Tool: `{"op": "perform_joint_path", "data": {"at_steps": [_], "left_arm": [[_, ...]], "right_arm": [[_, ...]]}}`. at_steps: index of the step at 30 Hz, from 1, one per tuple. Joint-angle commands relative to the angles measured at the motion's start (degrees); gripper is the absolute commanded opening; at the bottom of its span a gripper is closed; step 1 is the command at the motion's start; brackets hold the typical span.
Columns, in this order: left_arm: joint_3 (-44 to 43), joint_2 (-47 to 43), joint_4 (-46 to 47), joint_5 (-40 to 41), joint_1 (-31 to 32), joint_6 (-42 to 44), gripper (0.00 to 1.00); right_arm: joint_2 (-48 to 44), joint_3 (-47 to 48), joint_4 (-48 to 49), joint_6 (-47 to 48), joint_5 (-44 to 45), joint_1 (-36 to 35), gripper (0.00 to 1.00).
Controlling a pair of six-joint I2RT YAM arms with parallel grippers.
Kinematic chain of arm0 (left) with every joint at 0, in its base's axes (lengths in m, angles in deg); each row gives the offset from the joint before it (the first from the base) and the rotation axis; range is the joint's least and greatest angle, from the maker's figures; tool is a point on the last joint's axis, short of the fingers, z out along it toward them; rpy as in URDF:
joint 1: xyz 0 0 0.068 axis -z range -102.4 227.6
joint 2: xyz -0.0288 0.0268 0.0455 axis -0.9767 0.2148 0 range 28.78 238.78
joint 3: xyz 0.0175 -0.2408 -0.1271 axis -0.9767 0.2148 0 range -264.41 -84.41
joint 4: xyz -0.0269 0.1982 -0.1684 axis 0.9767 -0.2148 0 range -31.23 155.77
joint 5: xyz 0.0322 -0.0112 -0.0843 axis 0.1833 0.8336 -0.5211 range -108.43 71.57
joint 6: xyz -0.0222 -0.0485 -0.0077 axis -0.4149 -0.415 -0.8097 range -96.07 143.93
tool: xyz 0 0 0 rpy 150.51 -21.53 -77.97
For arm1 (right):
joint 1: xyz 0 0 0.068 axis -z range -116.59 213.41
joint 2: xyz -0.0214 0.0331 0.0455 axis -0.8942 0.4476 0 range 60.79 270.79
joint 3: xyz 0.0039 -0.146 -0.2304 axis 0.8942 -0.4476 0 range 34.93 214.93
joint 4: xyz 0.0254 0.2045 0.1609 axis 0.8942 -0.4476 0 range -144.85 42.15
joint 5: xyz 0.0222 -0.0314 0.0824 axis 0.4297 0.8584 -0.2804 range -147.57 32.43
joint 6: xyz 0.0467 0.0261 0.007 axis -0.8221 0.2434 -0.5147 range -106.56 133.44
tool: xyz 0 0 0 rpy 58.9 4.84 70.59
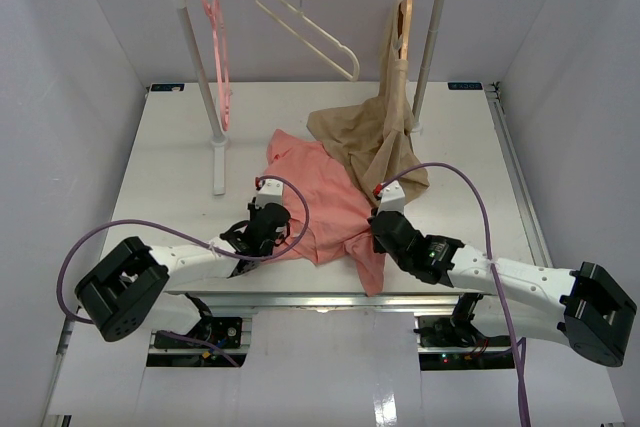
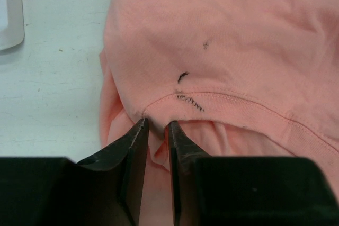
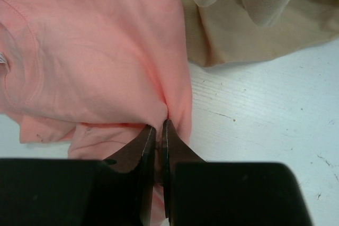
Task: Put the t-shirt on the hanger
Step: Pick up the T-shirt from the center of the board.
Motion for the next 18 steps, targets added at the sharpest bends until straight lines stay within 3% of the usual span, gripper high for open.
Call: {"op": "perform_joint_path", "data": {"at_steps": [1, 2, 4, 13, 14, 16, 18], "left_arm": [[-2.08, -0.64, -0.16, 0.80, -0.41, 0.22, 0.13], [-2.40, -1.28, -0.74, 0.44, -0.45, 0.14, 0.05], [-3.68, -3.36, -3.14, -0.92, -0.38, -0.18, 0.00], [-5.29, -27.68, -9.21, -9.01, 0.17, -5.92, 0.00], [-6.22, -29.09, -11.60, -8.91, 0.24, -6.38, 0.00], [-8.04, -30.28, -14.54, -9.30, 0.32, -7.73, 0.00], [-8.47, -31.26, -15.86, -9.82, 0.57, -8.88, 0.00]], "right_arm": [[-1.07, 0.04, 3.23, 0.61, -0.57, 0.25, 0.08], [-1.04, 0.11, 3.73, 0.97, -1.52, 0.25, 0.08], [-0.73, 0.52, 4.69, 1.93, -4.00, 0.25, 0.08], [2.53, 12.11, 0.54, 5.23, -8.53, 0.56, 0.14], [2.62, 12.84, 0.01, 5.35, -8.64, 0.69, 0.20], [3.10, 15.37, -3.37, 5.19, -7.30, 0.69, 0.42], [3.12, 16.75, -4.72, 5.85, -7.39, 0.77, 0.50]]}}
